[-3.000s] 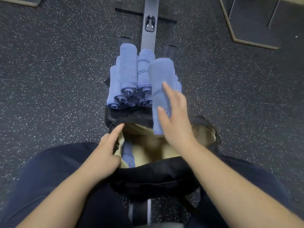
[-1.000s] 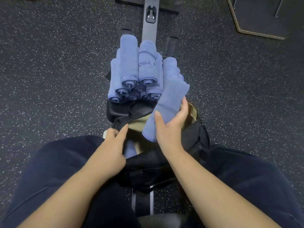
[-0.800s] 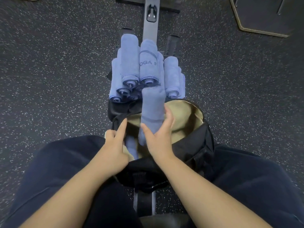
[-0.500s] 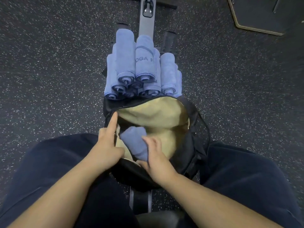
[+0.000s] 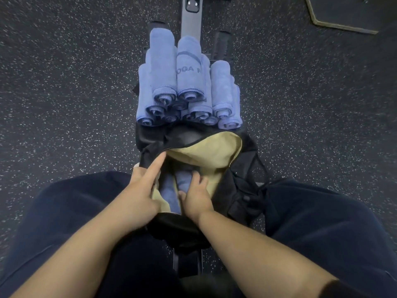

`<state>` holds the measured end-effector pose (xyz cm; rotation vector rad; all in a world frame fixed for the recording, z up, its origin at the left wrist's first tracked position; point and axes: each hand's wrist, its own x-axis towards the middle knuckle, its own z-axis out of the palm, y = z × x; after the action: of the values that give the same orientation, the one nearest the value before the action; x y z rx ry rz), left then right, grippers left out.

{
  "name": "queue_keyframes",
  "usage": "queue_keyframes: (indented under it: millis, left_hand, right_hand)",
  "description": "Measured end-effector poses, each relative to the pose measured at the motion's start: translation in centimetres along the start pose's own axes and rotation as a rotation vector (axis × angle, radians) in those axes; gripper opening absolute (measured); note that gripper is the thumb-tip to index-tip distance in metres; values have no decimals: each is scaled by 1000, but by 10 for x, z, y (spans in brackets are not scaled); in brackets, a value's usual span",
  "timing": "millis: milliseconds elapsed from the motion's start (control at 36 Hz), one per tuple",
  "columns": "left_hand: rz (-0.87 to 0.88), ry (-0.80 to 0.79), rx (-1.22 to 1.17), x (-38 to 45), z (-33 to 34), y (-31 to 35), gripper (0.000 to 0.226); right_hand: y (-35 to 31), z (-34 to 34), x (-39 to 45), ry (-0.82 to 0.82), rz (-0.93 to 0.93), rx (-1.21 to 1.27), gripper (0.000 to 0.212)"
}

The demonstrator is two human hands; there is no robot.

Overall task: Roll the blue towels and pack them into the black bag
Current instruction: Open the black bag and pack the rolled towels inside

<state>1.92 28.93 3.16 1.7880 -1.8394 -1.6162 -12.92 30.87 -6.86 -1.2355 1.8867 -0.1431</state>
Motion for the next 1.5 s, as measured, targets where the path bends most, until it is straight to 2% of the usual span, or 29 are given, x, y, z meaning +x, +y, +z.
queue_keyframes:
  millis: [167, 278, 472, 667, 833, 917, 1139, 1306, 1389, 1500]
  left_hand:
    - [-2, -15, 26, 2, 1, -1, 104]
    - [-28, 5, 9, 2, -1, -3, 105]
    - [-39, 57, 7, 1, -5, -3, 105]
    - [-54, 51, 17, 2, -6, -3, 104]
    - [-79, 60, 6, 4, -7, -5, 106]
    - [-85, 77, -12, 5, -7, -5, 105]
    - [-79, 107, 16, 4, -7, -3, 106]
    - [-92, 129, 31, 4, -10, -10, 103]
    - [-94, 142, 33, 4, -12, -12, 103]
    - [-97, 152, 26, 3, -12, -13, 103]
  right_hand:
    - [-5, 2, 7, -36, -16, -101, 63]
    - [-8, 6, 7, -64, 4, 1, 57]
    - [-6, 2, 11, -60, -27, -120, 44]
    - [-12, 10, 11, -138, -45, -149, 41]
    - [-2, -10, 4, -105, -199, -138, 56]
    - [8, -15, -2, -93, -236, -207, 45]
    - [3, -10, -7, -320, -263, -308, 52]
    - [8, -28, -13, -421, -303, -362, 63]
    - [11, -43, -19, -410, -319, -492, 60]
    - [18, -63, -23, -341, -302, -663, 74]
